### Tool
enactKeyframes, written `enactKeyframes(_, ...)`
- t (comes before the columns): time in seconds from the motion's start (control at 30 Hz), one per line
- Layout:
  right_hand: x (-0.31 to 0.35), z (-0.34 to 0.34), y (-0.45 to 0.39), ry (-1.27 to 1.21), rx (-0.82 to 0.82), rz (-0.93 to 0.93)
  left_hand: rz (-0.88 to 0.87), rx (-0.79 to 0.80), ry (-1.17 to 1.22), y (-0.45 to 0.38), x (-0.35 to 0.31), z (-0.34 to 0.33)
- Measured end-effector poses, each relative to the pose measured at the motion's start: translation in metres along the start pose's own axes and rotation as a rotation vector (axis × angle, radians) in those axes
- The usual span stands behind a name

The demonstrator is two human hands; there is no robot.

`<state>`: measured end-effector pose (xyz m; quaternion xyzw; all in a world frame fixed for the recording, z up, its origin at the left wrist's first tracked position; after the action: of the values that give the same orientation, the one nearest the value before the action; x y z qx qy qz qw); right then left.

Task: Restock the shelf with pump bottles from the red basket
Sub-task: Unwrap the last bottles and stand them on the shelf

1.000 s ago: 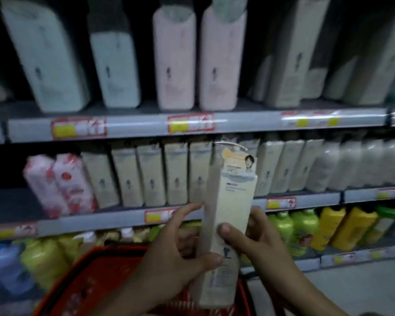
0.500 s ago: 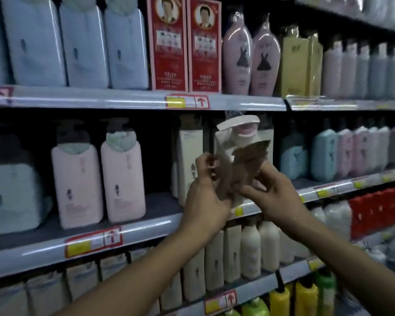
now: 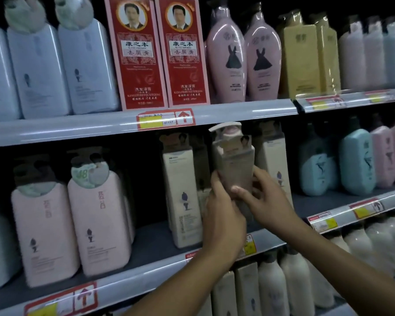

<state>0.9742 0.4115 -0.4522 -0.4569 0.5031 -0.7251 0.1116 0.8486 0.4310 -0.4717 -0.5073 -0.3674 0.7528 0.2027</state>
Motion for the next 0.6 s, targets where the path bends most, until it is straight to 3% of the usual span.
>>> enactKeyframes(0.17, -0.018, -0.016, -0.012, -0.031, 0.077, -0.078, 0.002, -0.107, -0.113, -0.002, 0.004, -0.002)
enactKeyframes(0.3, -0.021, -0.020, -0.014, 0.011, 0.042, -0.084, 0.008, -0.174, -0.136, 0.000, 0.005, -0.002)
enactKeyframes(0.6, -0.019, -0.039, -0.028, 0.043, 0.188, -0.191, 0.079, -0.173, -0.205, 0.002, 0.006, -0.004)
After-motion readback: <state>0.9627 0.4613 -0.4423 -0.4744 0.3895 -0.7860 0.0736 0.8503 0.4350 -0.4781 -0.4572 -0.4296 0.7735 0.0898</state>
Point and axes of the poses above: each hand's wrist, its own y-axis away from the middle knuckle, its own z-axis out of the back of the hand, x = y × z, the point moved 9 cm from there along -y, towards the middle knuckle, and after that the axes turned 11 degrees about -x, right-handed, at the moved point
